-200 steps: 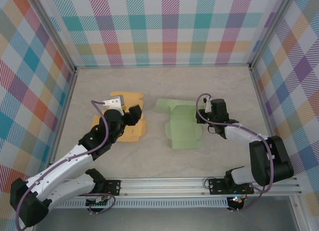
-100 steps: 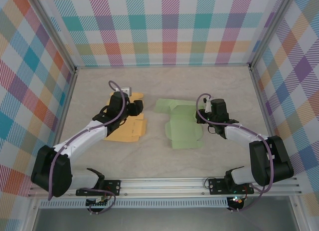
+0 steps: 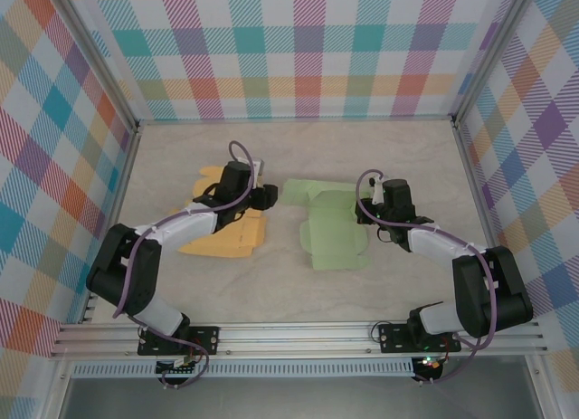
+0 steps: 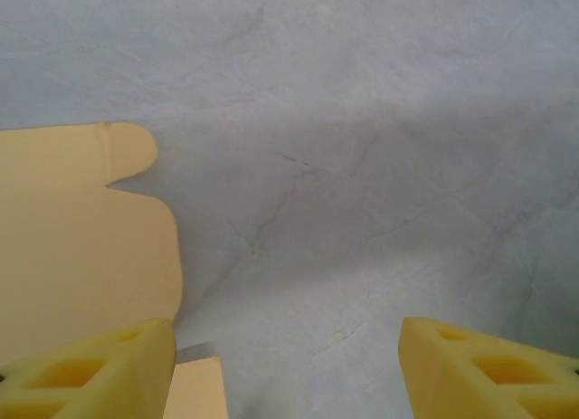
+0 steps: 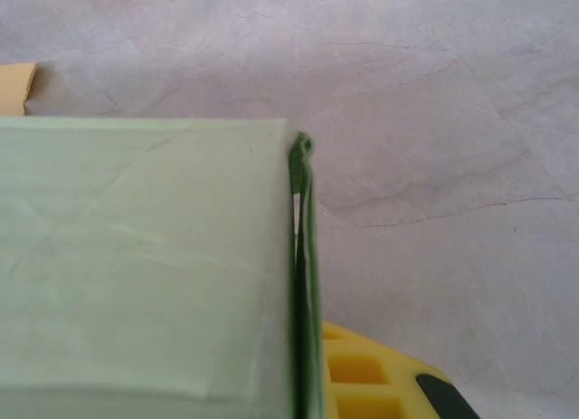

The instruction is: Fold the paper box

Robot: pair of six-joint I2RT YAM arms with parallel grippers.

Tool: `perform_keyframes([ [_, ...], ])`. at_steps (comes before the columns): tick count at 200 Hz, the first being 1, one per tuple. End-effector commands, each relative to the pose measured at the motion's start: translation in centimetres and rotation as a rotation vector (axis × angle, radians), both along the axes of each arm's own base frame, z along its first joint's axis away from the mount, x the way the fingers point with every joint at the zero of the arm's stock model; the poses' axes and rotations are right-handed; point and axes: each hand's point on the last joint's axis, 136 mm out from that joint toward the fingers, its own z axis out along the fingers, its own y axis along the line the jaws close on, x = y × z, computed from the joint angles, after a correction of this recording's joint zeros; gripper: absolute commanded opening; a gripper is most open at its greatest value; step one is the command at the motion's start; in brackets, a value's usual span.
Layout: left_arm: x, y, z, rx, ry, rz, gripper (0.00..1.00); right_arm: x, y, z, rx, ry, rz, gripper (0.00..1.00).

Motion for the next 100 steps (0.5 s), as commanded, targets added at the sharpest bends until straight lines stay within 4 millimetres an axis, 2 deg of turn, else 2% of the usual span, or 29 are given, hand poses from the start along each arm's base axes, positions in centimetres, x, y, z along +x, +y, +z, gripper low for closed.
perform_keyframes([
  [1, 0.0, -2.4, 0.6, -0.006, -0.051, -0.070, 0.66, 0.4, 0.7, 1.4, 0.036, -0.038, 0.010, 0.00],
  [23, -0.8, -3.9, 0.5, -0.007, -0.060, -0.112, 0.66, 0.3, 0.6, 1.3, 0.035, -0.035, 0.009, 0.00],
  [40, -1.1, -4.3, 0.8, -0.009, -0.076, -0.117, 0.66, 0.3, 0.7, 1.3, 0.036, -0.035, 0.010, 0.00],
  [70, -1.9, -5.3, 2.3, -0.053, -0.097, -0.160, 0.65, 0.3, 0.6, 1.3, 0.032, -0.036, 0.007, 0.00],
  [100, -3.5, -7.2, 3.4, -0.059, -0.122, -0.230, 0.65, 0.4, 0.6, 1.3, 0.032, -0.035, 0.009, 0.00],
])
